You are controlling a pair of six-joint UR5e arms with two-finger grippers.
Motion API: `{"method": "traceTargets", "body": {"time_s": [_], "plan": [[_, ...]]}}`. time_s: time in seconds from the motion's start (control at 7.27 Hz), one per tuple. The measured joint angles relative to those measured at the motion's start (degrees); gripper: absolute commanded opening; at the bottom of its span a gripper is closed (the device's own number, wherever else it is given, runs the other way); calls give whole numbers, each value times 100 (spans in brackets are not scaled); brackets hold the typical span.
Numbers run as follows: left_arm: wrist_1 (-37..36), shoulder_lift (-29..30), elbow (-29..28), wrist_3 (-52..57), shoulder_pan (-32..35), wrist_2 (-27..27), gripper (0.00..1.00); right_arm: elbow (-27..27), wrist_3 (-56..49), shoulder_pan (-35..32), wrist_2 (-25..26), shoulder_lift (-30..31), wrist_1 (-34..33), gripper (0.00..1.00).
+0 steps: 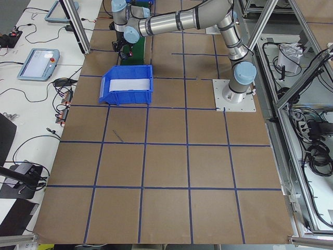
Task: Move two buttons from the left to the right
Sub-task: 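Place the red button on the conveyor and open the left gripper, then grasp the yellow button on the conveyor with the right gripper while left arm withdraws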
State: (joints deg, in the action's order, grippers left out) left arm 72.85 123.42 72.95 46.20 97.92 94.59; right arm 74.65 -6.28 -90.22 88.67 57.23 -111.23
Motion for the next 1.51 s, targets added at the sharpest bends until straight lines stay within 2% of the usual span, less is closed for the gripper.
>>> {"method": "traceTargets", "body": {"time_s": [0.28, 0.55, 0.83, 1.38, 1.51], "plan": [[300, -190, -19, 3, -30, 82, 100, -15, 39, -39, -7, -265, -150, 97], [638, -473, 7, 7, -179, 265, 100, 10, 43, -54, -6, -387, -173, 71], [1272, -1057, 89, -341, -455, 286, 100, 44, -29, -7, -31, -381, 55, 50], [2824, -2059, 162, -2891, -580, 301, 100, 117, -377, 83, -47, -289, 647, 14], [2982, -2173, 165, -3102, -610, 297, 100, -25, -508, 124, -52, -286, 780, 12]]}}
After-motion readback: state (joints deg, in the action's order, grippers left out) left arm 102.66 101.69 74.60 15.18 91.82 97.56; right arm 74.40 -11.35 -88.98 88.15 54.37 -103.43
